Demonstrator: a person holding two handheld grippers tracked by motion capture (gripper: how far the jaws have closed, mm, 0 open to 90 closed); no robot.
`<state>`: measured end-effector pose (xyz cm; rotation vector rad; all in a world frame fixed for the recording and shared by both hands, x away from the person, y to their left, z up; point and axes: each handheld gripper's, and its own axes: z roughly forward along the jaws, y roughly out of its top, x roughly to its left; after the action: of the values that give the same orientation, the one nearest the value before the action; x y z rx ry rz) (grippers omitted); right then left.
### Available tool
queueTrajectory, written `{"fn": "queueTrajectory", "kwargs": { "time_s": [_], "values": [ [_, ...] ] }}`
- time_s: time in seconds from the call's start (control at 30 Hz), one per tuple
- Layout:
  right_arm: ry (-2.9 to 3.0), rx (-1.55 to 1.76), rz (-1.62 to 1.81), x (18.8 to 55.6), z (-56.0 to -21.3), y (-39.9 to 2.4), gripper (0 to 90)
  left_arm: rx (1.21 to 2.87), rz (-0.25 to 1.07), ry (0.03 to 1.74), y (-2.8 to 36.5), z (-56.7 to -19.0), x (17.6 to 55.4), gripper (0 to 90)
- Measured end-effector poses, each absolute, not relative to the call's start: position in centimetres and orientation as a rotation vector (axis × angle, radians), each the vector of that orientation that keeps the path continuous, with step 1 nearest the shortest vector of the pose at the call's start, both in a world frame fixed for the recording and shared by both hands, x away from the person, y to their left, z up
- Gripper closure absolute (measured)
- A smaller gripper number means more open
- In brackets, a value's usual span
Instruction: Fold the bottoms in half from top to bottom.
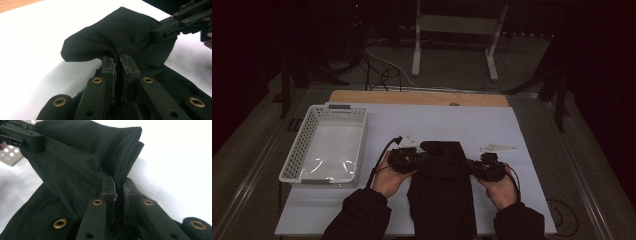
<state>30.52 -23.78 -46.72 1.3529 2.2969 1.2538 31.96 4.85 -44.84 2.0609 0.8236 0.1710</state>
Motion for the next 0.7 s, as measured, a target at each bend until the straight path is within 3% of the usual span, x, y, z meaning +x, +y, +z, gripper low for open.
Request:
{"fn": "queueTrajectory", "kwargs": {
  "time_s": [0.7],
  "values": [
    [2.439,1.307,1.099,27.0,-49.2,-22.7,82.1,2.113,0.037,0.843,5.4,-49.0,28.1,81.5]
  ]
}}
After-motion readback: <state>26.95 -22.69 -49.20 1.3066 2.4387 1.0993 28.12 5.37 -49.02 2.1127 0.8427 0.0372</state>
